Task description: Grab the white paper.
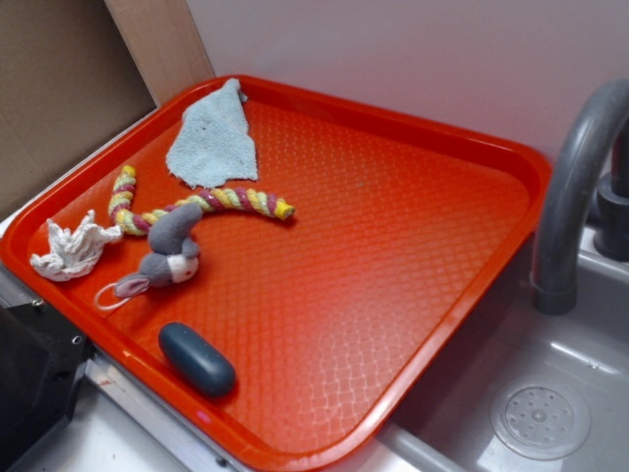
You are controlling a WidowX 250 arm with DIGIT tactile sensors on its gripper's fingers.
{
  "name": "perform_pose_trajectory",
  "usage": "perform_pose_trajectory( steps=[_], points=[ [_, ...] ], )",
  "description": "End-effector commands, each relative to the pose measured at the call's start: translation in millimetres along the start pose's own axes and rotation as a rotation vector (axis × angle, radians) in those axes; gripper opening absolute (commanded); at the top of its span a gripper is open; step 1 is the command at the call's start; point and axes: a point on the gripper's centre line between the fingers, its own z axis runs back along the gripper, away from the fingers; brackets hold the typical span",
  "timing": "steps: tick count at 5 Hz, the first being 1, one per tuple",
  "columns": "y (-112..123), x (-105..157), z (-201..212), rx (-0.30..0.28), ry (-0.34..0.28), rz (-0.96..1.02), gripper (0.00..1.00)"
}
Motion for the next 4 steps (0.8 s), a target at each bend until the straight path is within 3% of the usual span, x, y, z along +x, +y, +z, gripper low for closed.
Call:
perform_pose_trajectory(
  steps=[1, 3, 4],
  points=[
    [27.7, 22.9, -55.1, -0.046, 0.038, -0.009, 1.0],
    [42.5, 16.4, -101.5, -0.003, 0.106, -0.098, 1.0],
    [46.7, 11.1, -116.8, 0.059, 0.125, -0.113, 1.0]
  ],
)
